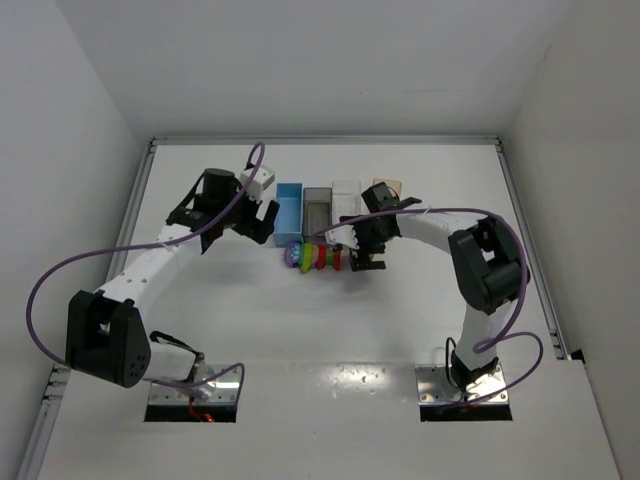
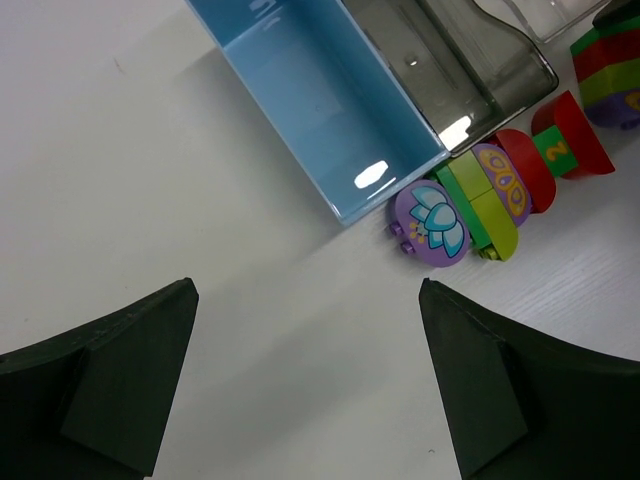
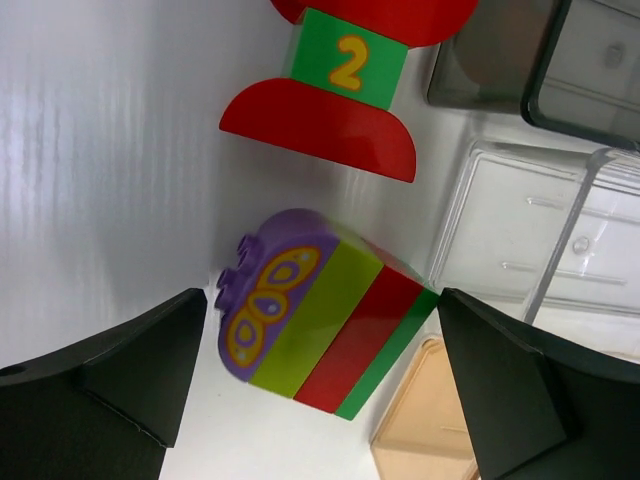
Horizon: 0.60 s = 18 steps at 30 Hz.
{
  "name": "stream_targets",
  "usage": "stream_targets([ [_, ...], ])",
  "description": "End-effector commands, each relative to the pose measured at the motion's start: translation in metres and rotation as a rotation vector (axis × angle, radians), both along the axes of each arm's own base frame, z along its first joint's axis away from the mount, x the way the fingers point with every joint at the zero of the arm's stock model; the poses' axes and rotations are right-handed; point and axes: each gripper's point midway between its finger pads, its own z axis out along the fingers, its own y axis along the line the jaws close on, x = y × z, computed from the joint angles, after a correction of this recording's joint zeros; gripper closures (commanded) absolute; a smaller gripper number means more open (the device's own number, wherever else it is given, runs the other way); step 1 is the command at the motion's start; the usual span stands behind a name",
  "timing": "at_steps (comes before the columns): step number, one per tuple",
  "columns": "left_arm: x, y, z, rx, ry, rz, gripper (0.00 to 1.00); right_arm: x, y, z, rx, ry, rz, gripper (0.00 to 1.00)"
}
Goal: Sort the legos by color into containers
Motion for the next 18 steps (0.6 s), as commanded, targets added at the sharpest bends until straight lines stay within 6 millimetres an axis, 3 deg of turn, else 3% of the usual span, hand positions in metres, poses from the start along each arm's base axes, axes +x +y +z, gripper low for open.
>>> stream_targets([
  [1,0.004,-0.003,0.003,-0.026,-0.013,0.003,0.00,-0.015,-0.008,-0.020,-0.028,0.081,0.058,0.00],
  [5,0.004,-0.003,0.003,-0.026,-0.013,0.003,0.00,-0.023,-0.012,-0.029,-0.046,0.123,0.058,0.00],
  [8,0.004,-0.003,0.003,-0.026,-0.013,0.003,0.00,-0.026,-0.011,-0.024,-0.040,0.136,0.060,0.02],
  [10,0.003,-0.004,0.003,-0.031,-0.011,-0.004,0.00,-0.038,-0.015,-0.025,-0.035,0.159,0.043,0.03],
  [12,0.003,-0.005,0.003,-0.038,-0.008,0.002,0.00,-0.047,-0.019,-0.022,-0.027,0.167,0.003,0.08],
  [14,0.002,-0.006,0.003,-0.044,-0.006,-0.007,0.00,-0.044,-0.021,-0.018,-0.020,0.130,-0.042,0.15],
  [18,-0.001,-0.006,0.008,-0.054,-0.015,-0.002,0.00,-0.050,-0.021,-0.001,0.012,0.161,-0.144,0.41],
])
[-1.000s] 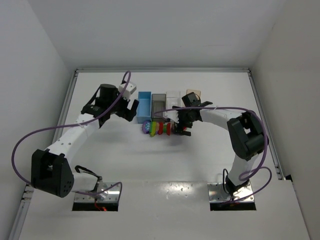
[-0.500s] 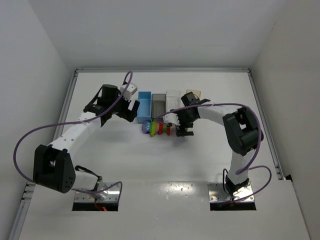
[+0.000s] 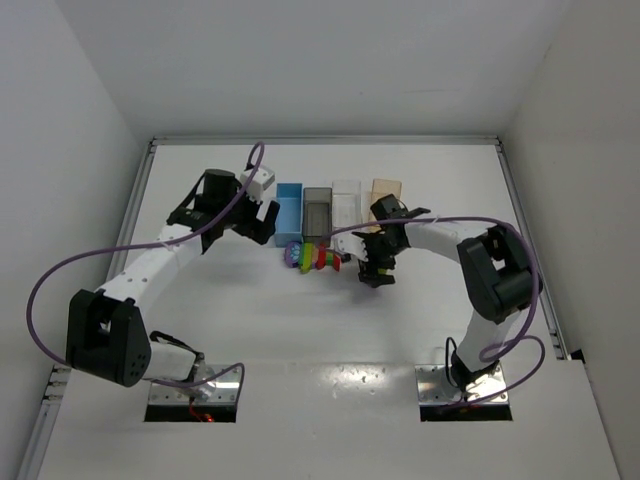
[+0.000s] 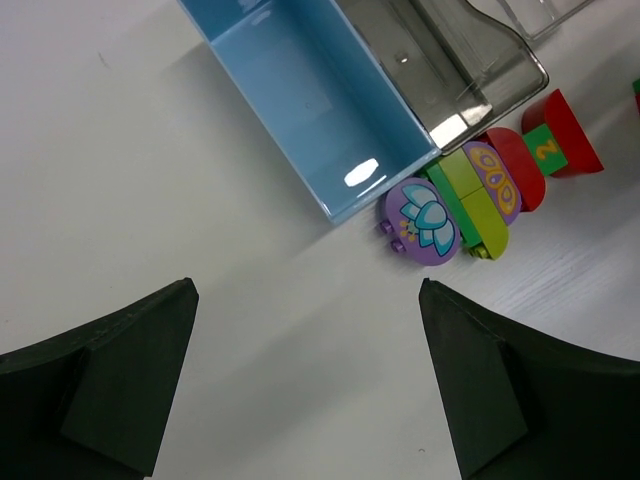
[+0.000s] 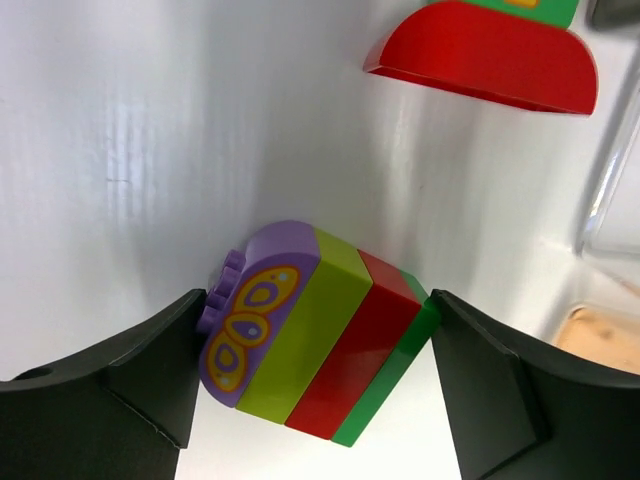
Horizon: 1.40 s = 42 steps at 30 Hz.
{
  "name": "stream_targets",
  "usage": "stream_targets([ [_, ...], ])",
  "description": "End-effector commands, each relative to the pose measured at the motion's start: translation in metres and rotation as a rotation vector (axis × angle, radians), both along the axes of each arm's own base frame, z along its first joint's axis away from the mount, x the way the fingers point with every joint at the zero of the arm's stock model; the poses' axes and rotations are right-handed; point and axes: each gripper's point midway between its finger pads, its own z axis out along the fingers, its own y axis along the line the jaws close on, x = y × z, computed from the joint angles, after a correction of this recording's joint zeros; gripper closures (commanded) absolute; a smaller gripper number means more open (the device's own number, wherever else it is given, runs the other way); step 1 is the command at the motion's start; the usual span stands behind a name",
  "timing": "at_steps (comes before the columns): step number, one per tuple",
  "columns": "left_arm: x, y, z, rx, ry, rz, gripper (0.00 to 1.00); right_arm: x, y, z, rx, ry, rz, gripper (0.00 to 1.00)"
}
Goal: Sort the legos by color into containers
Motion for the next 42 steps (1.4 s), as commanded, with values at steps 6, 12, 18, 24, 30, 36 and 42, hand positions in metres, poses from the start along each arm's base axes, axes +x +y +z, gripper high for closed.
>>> stream_targets([
  [6,-0.019,-0.007,0.008,-0.075,-0.021,-0.037,0.00,-0.014,0.028,0.042,0.133,0.208,-0.262,0.54],
  [12,-0.045,-0.021,0.004,-0.103,0.021,-0.099,0.00,0.015,0.052,0.046,0.151,0.378,-0.639,0.73],
  [18,-0.048,-0.019,0.006,-0.089,0.017,-0.090,0.00,0.027,0.055,0.028,0.133,0.323,-0.921,0.72],
  [24,-0.048,-0.017,0.006,-0.083,0.015,-0.083,0.00,0.019,0.041,0.006,0.005,0.258,-1.104,0.66],
  [30,-0.047,-0.016,0.005,-0.078,0.013,-0.076,0.00,0.012,0.032,0.012,0.016,0.156,-1.136,0.28],
  [36,-0.050,-0.015,-0.002,-0.073,0.031,-0.075,0.00,-0.006,0.044,0.053,0.172,0.141,-0.968,0.00],
  [42,-0.051,-0.016,-0.002,-0.078,0.033,-0.082,0.00,-0.017,0.057,0.097,0.291,0.165,-0.805,0.00],
])
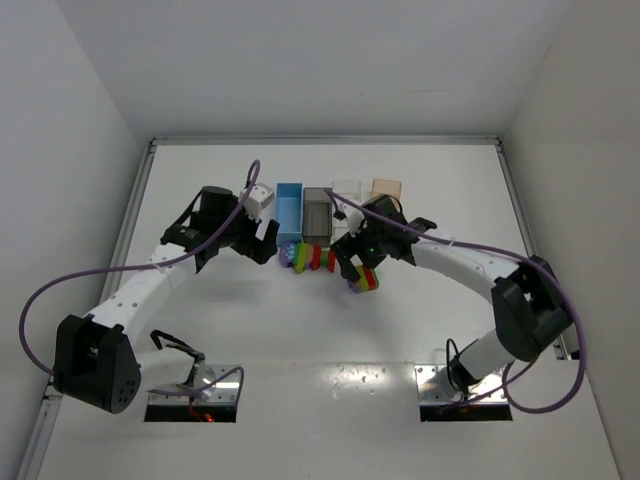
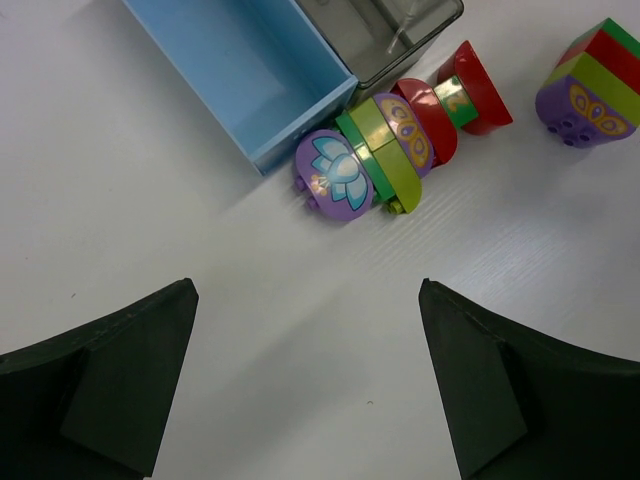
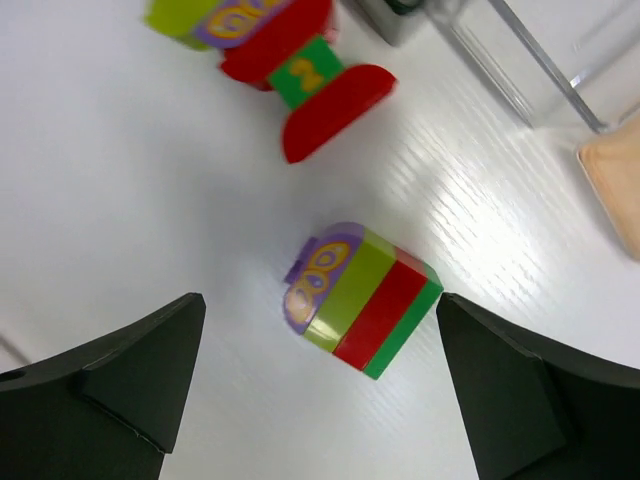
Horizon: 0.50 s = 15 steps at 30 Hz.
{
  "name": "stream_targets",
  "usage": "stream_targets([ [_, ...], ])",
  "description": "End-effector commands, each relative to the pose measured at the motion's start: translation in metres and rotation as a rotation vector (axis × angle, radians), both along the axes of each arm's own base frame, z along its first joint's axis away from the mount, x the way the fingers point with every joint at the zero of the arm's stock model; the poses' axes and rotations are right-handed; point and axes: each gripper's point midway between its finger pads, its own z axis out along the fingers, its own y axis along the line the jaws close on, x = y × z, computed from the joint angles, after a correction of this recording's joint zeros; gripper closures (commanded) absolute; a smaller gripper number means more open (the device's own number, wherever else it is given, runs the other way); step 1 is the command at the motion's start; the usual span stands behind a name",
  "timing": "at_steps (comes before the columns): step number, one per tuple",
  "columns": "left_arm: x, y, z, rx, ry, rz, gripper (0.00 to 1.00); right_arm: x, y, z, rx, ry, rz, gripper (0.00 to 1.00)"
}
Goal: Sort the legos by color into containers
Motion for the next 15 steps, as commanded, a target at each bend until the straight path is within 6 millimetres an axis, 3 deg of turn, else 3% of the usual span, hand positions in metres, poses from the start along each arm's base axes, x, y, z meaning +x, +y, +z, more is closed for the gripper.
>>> stream_targets([
  [1,-0.002,-0.004,0.012,-0.017,-0.042,-0.016,0.00,-0.006,0.021,0.037,0.120,-0.063,0.171,0.00],
  [5,-0.005,-0.006,0.012,-0.018,-0.050,-0.046,0.00,-0.016,0.017,0.064,0.095,-0.231,0.470,0.00],
  [11,-0.009,-0.007,0.010,-0.009,-0.050,-0.083,0.00,-0.044,-0.023,0.023,-0.121,-0.343,0.976,0.00],
  [15,-0.006,-0.008,0.012,0.002,-0.061,-0.095,0.00,-0.049,-0.031,0.005,-0.137,-0.284,1.067,0.00],
])
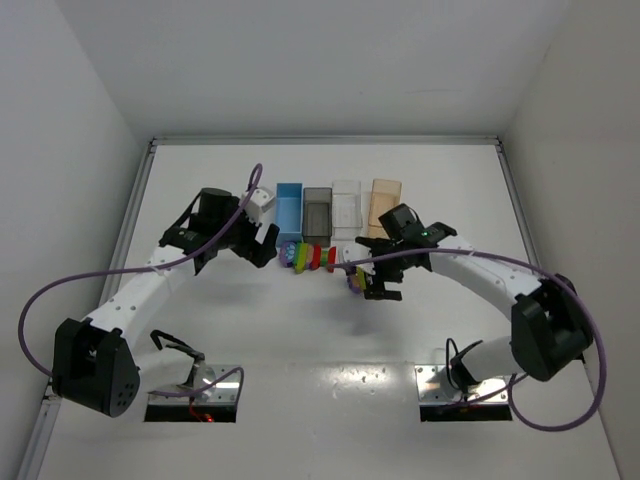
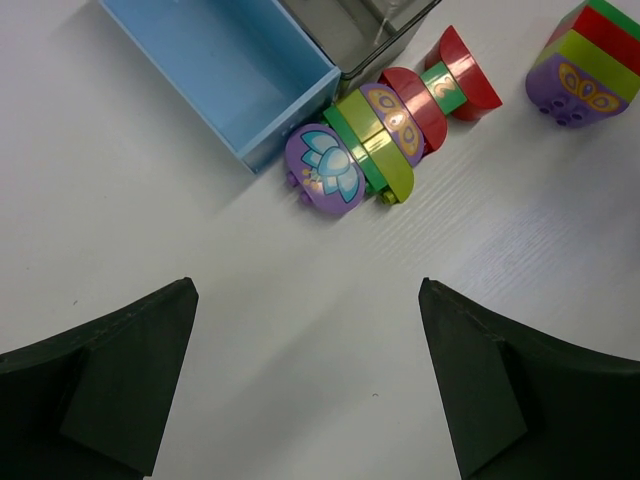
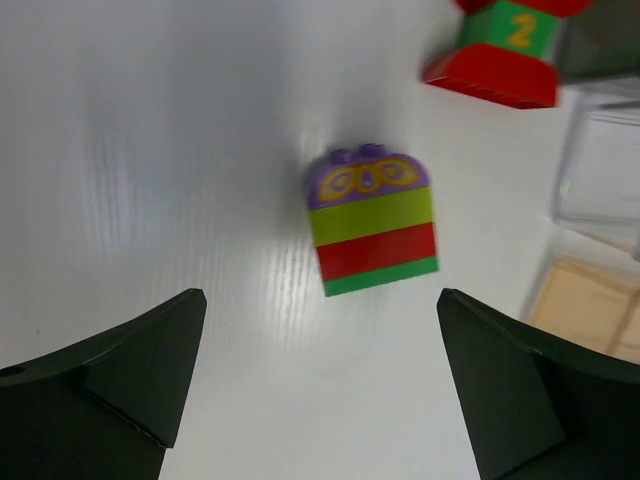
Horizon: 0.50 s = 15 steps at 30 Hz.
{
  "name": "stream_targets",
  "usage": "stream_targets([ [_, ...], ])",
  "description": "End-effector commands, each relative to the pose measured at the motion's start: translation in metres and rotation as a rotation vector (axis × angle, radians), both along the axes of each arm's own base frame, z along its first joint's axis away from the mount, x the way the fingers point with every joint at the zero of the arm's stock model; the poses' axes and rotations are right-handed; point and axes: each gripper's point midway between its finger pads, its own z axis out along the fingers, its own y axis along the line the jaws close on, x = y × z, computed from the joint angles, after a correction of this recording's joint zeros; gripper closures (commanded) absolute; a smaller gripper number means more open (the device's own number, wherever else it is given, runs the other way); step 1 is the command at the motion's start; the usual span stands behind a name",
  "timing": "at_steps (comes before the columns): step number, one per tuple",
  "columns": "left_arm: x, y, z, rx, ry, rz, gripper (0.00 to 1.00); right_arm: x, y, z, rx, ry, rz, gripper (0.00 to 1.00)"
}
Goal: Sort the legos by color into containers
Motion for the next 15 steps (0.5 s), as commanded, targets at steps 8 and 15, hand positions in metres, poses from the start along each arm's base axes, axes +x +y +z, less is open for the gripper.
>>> stream_targets([
  [8,0.008,-0.001,0.015,0.025,-0.073,-0.025,0.00,0.011,0.008,-0.030,0.003,0.043,0.206,0.00],
  [15,0.007,-0.004,0.009,0.030,-0.056,-0.035,0.00,0.022,0.006,-0.039,0.007,0.059,0.180,0.00],
])
